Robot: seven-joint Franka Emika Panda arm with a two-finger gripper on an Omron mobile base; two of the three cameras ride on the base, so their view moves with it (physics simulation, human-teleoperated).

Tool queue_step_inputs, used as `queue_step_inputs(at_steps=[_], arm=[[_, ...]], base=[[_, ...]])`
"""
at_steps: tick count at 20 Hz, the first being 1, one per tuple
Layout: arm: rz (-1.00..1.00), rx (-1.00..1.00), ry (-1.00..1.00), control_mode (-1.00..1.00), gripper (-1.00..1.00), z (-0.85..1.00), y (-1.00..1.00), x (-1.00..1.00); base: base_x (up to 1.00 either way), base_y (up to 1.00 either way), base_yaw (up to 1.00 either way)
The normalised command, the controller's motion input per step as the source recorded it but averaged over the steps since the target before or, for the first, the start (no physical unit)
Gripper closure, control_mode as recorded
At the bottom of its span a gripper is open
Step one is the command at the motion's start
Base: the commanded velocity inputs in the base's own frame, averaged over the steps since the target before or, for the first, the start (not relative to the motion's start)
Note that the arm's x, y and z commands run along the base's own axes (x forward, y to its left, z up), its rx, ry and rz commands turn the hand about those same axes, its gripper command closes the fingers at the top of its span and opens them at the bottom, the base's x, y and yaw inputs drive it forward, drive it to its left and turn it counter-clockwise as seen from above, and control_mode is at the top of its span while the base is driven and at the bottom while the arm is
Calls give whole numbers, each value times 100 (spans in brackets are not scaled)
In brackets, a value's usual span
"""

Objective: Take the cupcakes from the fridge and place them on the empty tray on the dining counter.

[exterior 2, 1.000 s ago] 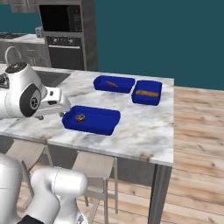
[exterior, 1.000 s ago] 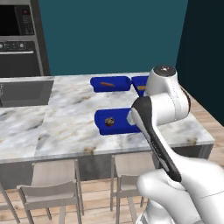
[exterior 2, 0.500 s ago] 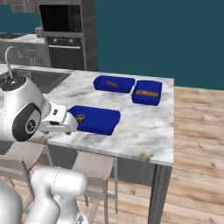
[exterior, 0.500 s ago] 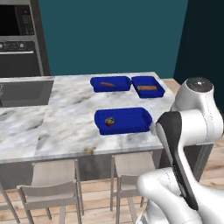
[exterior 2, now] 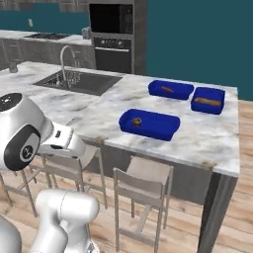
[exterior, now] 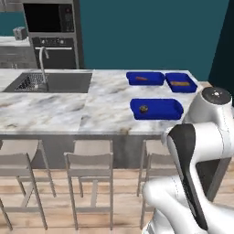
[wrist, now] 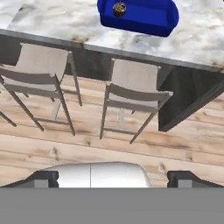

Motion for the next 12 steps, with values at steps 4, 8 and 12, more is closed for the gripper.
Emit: queue_step_inputs(at_steps=[4,8,12], arm=[[0,0,0,100,-100,0,0,0],[0,0,0,100,-100,0,0,0],[0,0,0,100,-100,0,0,0]], base=[[-1,78,84],[0,62,88],[1,68,81]])
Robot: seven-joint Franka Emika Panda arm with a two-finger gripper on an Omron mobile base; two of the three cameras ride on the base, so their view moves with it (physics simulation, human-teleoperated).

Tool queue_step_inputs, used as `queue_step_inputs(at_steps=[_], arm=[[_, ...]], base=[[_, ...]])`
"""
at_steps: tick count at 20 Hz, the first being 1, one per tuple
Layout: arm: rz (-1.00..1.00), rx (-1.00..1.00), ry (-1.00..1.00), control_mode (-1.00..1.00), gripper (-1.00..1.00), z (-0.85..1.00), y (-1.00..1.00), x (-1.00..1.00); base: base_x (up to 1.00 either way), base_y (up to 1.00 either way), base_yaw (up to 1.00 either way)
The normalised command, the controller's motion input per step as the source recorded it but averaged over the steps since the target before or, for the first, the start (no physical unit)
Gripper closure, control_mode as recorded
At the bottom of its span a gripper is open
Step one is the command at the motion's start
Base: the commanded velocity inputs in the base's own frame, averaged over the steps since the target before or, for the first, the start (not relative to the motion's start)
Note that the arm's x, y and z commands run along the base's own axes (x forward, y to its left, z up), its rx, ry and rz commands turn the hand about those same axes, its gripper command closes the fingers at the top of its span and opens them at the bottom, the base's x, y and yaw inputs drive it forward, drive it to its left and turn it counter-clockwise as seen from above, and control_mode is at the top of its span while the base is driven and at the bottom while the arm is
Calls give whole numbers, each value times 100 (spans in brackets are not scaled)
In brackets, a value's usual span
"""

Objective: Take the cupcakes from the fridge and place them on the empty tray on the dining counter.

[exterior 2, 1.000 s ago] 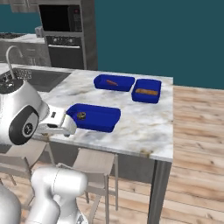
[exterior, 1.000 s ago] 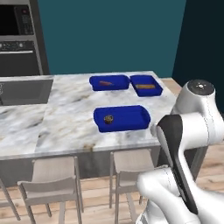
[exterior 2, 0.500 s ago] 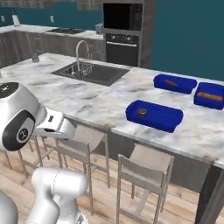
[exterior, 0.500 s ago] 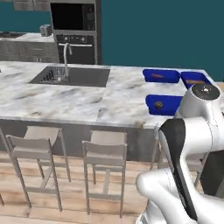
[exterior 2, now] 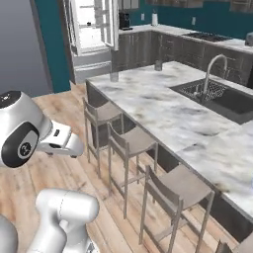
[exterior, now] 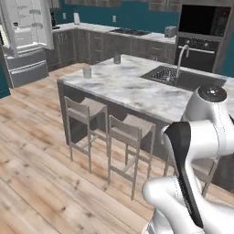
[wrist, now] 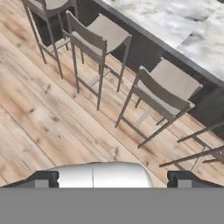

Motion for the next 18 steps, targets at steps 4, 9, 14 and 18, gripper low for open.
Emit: queue_step_inputs(at_steps=[4,9,14,18], arm=[[0,0,0,100,-100,0,0,0],[0,0,0,100,-100,0,0,0],[0,0,0,100,-100,0,0,0],[0,0,0,100,-100,0,0,0]], base=[[38,65,68],[94,63,42],[100,51,22],[100,43,14]])
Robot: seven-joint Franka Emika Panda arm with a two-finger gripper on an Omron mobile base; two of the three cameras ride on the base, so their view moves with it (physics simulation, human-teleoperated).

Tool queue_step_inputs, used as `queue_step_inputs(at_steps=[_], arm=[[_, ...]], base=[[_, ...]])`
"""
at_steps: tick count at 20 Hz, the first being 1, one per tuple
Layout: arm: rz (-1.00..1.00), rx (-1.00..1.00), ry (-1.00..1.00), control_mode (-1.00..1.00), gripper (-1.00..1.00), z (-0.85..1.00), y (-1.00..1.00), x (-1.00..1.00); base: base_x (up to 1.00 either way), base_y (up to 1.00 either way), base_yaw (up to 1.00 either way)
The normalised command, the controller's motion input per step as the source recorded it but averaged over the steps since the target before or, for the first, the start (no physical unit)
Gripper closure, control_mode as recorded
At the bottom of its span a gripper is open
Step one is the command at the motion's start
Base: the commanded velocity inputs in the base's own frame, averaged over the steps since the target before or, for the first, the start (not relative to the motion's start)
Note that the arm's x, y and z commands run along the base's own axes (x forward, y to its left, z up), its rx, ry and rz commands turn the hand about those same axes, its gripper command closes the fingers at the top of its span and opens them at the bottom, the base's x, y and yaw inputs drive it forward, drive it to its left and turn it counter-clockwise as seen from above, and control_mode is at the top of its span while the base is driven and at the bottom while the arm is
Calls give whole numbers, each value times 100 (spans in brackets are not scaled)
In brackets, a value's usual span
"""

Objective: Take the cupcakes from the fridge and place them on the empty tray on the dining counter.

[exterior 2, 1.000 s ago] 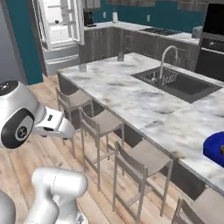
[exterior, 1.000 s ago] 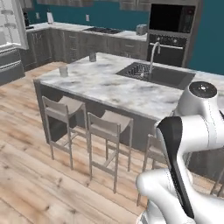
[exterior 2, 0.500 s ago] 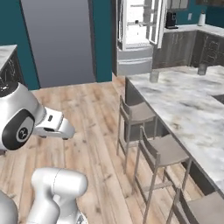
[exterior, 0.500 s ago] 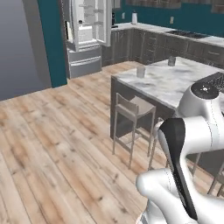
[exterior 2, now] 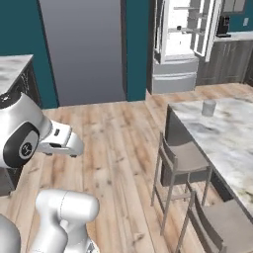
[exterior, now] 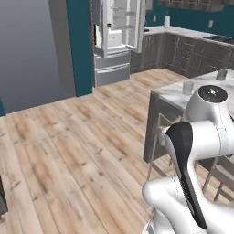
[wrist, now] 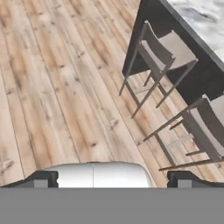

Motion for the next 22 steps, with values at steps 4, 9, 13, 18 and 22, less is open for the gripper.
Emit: queue_step_inputs(at_steps=[4,9,13,18,22], arm=[[0,0,0,100,-100,0,0,0],[0,0,0,100,-100,0,0,0],[0,0,0,100,-100,0,0,0],[0,0,0,100,-100,0,0,0],[0,0,0,100,-100,0,0,0]], base=[[100,36,3],[100,30,-6],[100,36,-25],[100,34,-29],[100,30,-27]])
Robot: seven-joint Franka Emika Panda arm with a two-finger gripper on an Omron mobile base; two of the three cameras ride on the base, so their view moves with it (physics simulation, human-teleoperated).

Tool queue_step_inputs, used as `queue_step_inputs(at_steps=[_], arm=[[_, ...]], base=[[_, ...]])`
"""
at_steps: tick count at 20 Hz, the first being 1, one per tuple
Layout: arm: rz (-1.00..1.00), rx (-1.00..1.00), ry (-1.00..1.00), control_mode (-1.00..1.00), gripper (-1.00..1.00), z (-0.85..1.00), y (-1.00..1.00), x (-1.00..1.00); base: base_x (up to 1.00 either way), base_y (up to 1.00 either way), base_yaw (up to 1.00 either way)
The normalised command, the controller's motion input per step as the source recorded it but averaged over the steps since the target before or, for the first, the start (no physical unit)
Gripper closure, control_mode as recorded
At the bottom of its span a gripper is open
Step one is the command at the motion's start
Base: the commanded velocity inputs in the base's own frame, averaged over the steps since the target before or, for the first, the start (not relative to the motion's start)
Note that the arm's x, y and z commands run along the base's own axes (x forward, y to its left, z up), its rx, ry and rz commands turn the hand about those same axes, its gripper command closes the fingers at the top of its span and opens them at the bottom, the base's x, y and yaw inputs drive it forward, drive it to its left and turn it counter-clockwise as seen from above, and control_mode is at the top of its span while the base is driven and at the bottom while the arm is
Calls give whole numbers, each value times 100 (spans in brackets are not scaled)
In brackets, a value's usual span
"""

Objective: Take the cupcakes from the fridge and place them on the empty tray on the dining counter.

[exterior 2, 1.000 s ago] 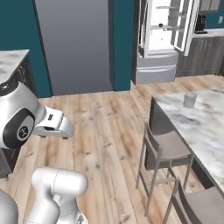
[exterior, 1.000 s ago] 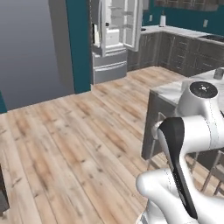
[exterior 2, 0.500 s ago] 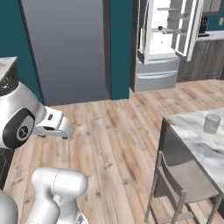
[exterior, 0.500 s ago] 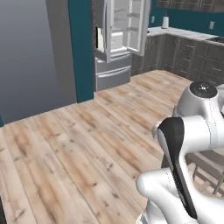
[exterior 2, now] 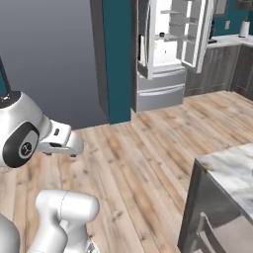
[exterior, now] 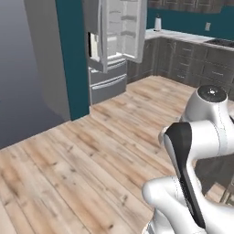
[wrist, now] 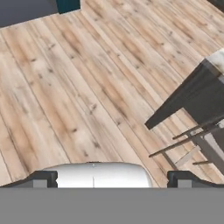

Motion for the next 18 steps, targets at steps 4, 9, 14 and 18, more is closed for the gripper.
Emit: queue_step_inputs(at_steps=[4,9,14,18], arm=[[0,0,0,100,-100,0,0,0],[0,0,0,100,-100,0,0,0],[0,0,0,100,-100,0,0,0],[0,0,0,100,-100,0,0,0]], base=[[100,12,-26],[100,0,-22],[100,0,-22],[100,0,-26]])
